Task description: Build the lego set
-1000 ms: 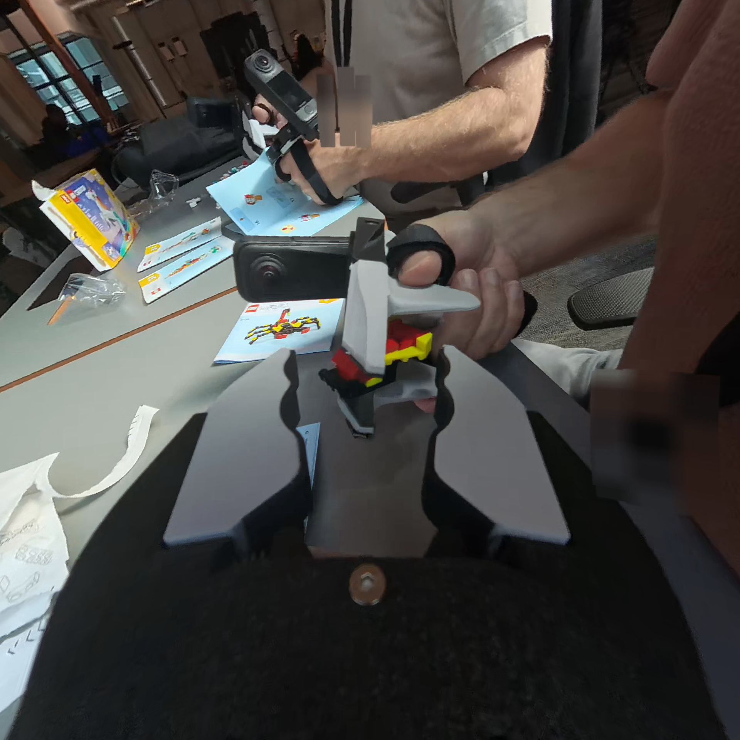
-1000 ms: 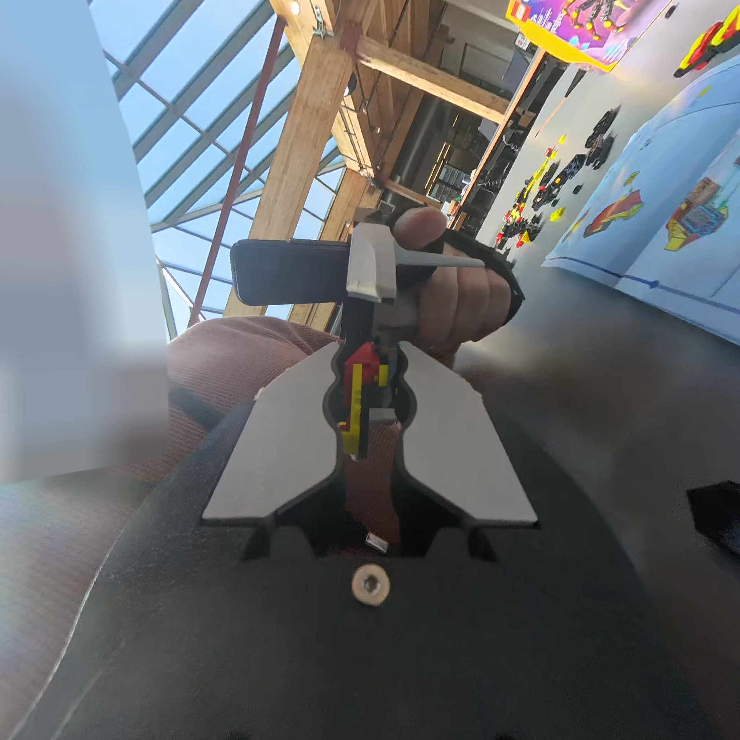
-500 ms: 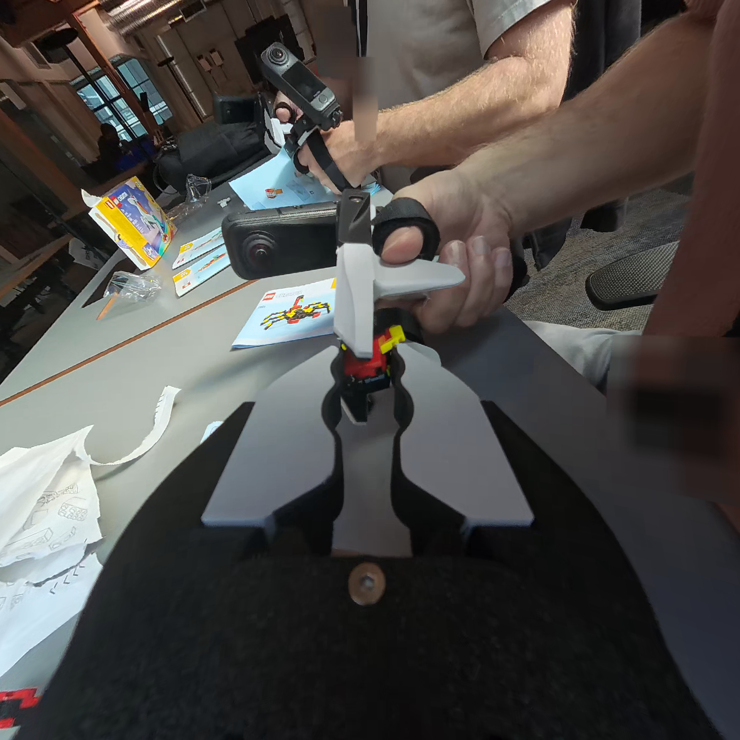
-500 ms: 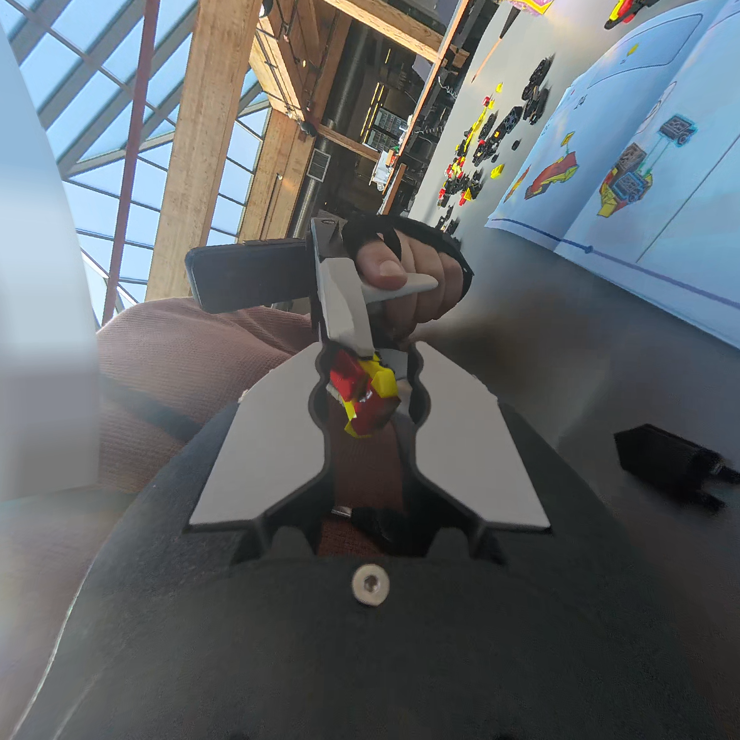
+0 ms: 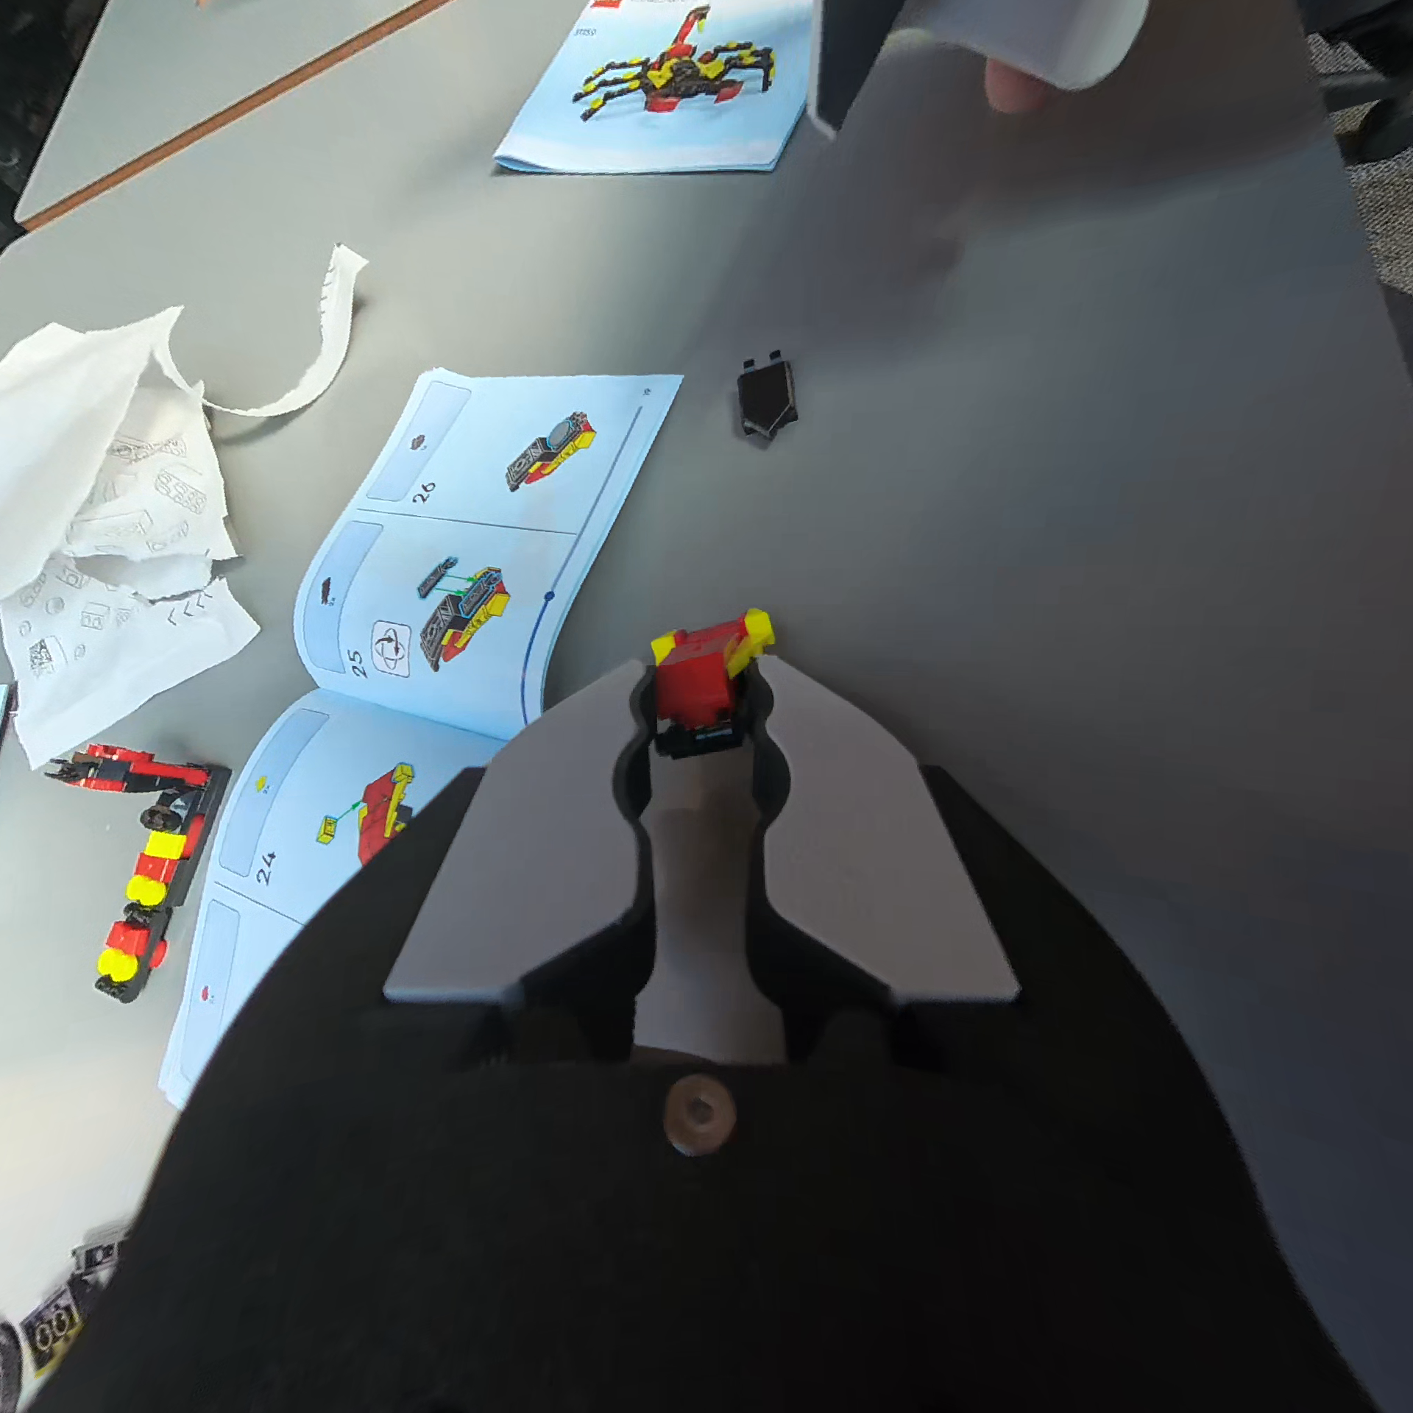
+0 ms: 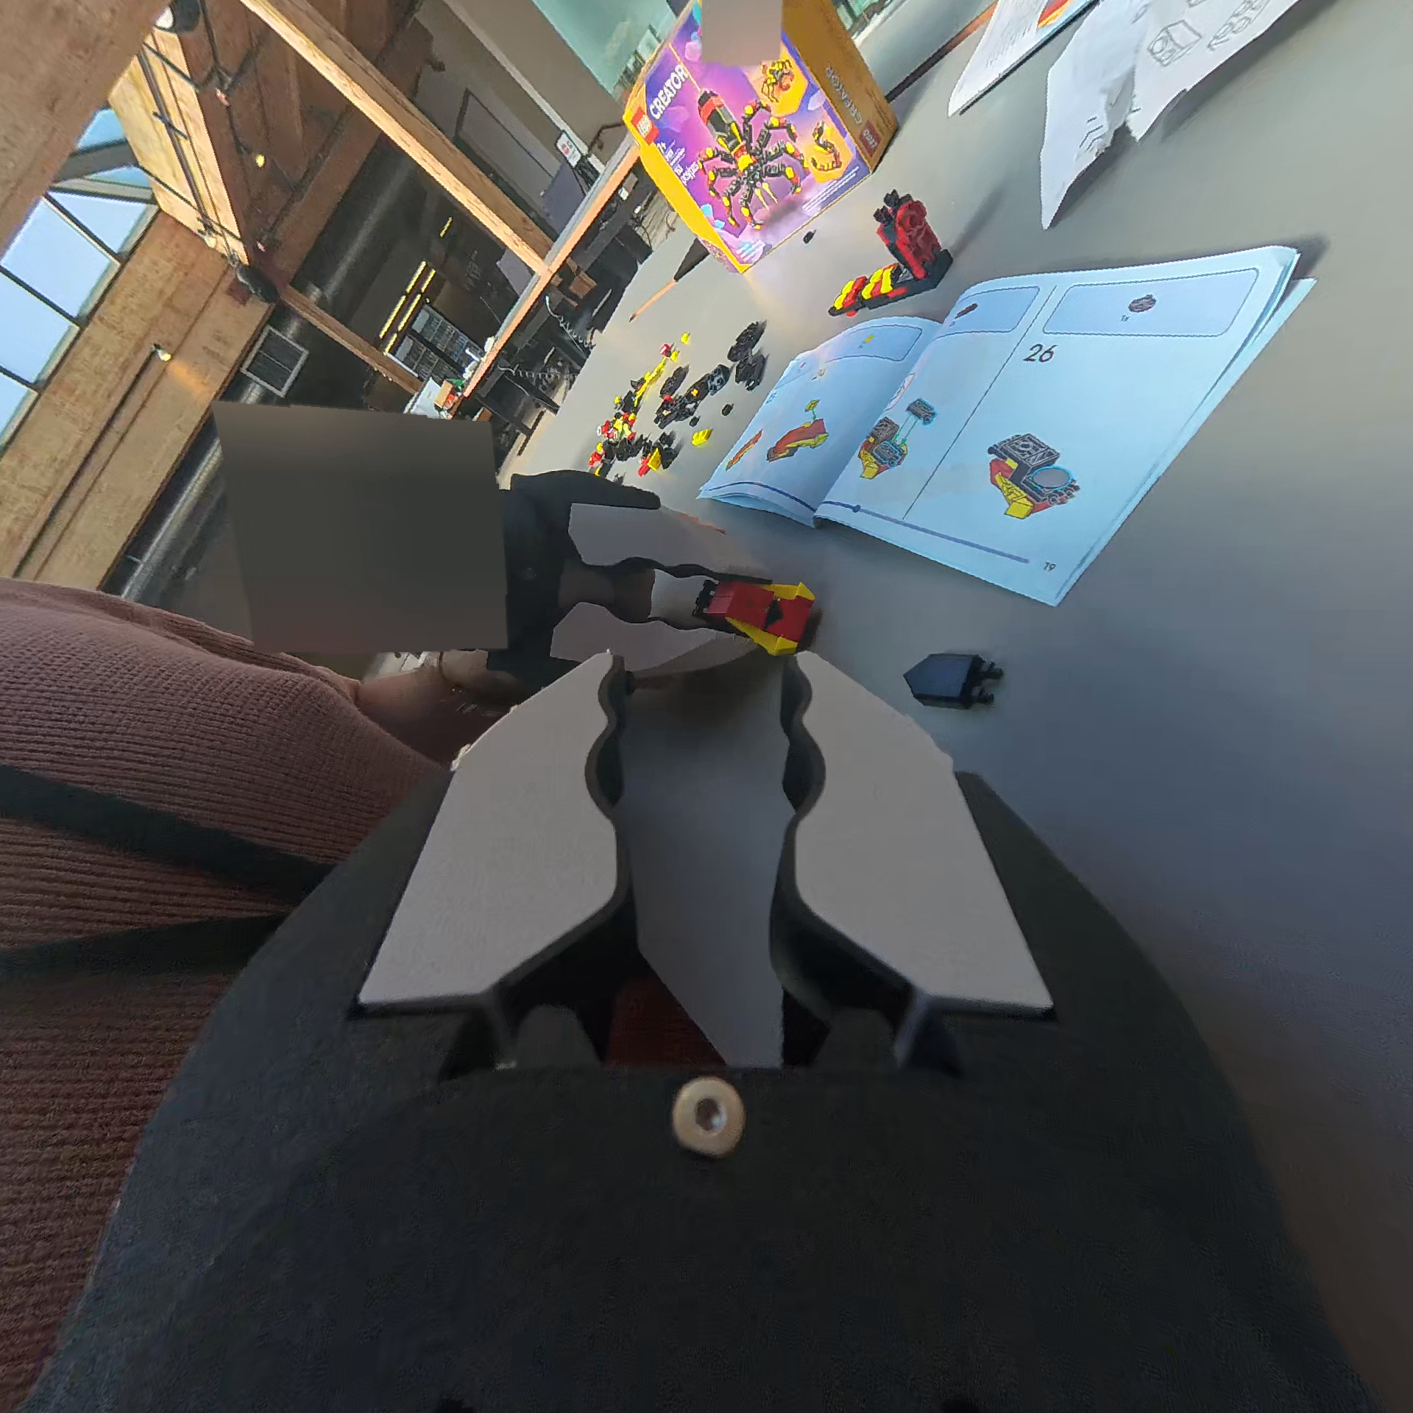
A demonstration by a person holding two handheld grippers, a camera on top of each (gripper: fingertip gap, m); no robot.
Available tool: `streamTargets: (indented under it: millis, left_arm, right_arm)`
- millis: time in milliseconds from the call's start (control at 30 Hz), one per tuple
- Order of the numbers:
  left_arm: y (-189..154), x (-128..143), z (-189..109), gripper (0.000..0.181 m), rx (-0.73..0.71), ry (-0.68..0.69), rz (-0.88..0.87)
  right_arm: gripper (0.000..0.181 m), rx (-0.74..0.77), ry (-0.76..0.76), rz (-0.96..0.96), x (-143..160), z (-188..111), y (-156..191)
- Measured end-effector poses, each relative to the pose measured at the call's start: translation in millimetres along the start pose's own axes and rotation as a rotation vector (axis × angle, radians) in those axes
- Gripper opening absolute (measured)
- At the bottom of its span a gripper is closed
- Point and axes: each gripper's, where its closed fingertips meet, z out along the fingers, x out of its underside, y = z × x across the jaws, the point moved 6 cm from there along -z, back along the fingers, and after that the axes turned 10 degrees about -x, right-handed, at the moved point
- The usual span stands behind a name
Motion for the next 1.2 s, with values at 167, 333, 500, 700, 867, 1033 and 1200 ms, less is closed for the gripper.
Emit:
streamTargets:
  millis: [167,333,500,700,867,1033,1200]
  left_arm:
    - [-3.0,-2.3,-4.2,0.044,0.023,0.021,-0.014]
    - [15.1,-12.3,-44.3,0.053,-0.014,-0.108,-0.105]
    - [66.2,-15.0,-118.4,0.05,-0.02,-0.467,-0.412]
    - [74.2,19.0,-131.2,0.043,-0.053,-0.378,-0.428]
    - [35.3,23.1,-90.8,0.048,0.088,-0.106,-0.281]
    - [6.7,6.1,-46.7,0.052,0.131,-0.007,-0.203]
    - [1.4,4.8,-13.7,0.049,0.155,0.125,-0.093]
  right_arm:
    - [0.037,0.048,-0.01,-0.074,9.3,-2.9,10.0]
    - [0.039,0.081,-0.053,-0.328,0.7,-14.7,50.1]
    - [0.036,0.07,-0.307,-0.618,-32.0,-41.1,103.5]
    - [0.031,0.25,-0.064,-0.694,-16.1,-14.8,75.1]
    - [0.036,0.285,0.209,-0.752,14.6,31.7,51.4]
    - [0.034,0.345,0.103,-0.783,3.3,39.7,51.0]
    - [0.034,0.353,0.106,-0.743,5.4,25.2,35.3]
